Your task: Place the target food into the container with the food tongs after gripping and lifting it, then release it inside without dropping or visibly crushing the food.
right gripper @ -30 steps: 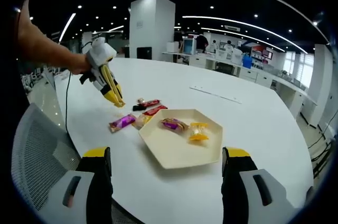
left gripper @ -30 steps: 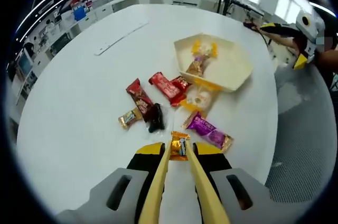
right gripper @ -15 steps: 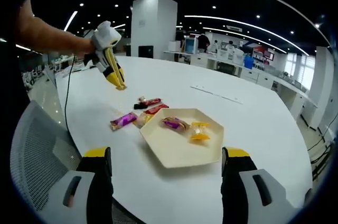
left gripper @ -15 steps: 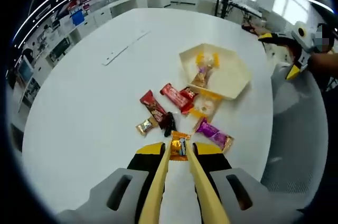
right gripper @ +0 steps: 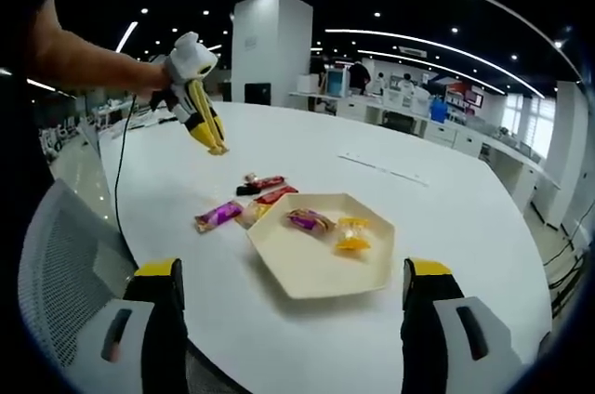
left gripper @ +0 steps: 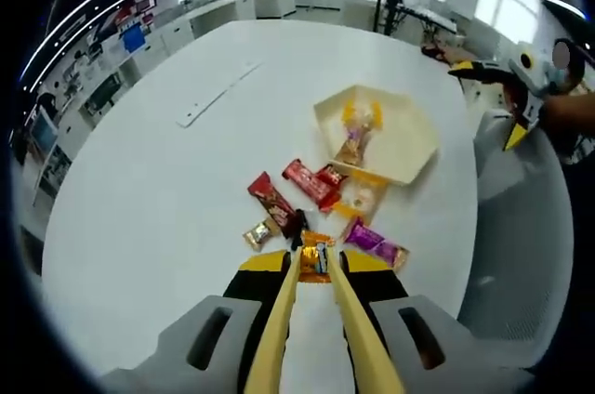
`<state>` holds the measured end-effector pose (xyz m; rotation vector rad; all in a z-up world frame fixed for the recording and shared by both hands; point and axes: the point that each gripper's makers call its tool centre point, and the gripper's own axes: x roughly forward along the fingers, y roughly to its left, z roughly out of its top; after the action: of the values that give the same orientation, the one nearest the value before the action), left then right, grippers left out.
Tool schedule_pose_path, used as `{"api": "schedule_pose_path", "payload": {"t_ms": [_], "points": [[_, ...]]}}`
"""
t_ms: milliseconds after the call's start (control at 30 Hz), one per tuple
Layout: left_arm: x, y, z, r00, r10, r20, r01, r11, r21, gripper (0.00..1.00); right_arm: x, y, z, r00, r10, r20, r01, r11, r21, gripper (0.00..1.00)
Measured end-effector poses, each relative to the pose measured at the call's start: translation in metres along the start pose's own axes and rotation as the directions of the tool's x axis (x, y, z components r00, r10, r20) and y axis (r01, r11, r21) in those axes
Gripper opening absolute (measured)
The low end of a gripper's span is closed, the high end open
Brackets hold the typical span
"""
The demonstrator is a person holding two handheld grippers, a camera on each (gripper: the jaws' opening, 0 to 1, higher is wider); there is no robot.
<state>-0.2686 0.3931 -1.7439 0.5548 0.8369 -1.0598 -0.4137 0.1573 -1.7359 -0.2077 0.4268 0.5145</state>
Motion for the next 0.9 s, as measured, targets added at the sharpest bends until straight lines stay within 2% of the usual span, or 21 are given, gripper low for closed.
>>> {"api": "schedule_pose_path", "payload": {"t_ms": [133,267,767,900], "points": [[0.001,-0.004,0.007,1.000,0.000,0.004,0.000,1.000,0.015,0.17,-0.002,-0.001,0.007,0.999,0.012,0.036,-0.014,0.999,0.040,1.00],[0.001,-0.007,0.015,1.000,-0.004,0.010,0.004,1.000,0.025,0.17,-0.001,0.000,0.006,0.999,0.015,0.033,-0.017,0.999,0.051,1.00],[0.016,-0.032,0.056,0.999,-0.040,0.030,0.036,0.993,0.110,0.17,-0.001,0.001,0.006,0.999,0.016,0.039,-0.017,0.999,0.045,0.99],[0.019,-0.040,0.065,0.998,-0.051,0.036,0.046,0.992,0.118,0.17,-0.001,-0.001,0.007,0.999,0.001,0.043,-0.002,1.000,0.019,1.00]]}}
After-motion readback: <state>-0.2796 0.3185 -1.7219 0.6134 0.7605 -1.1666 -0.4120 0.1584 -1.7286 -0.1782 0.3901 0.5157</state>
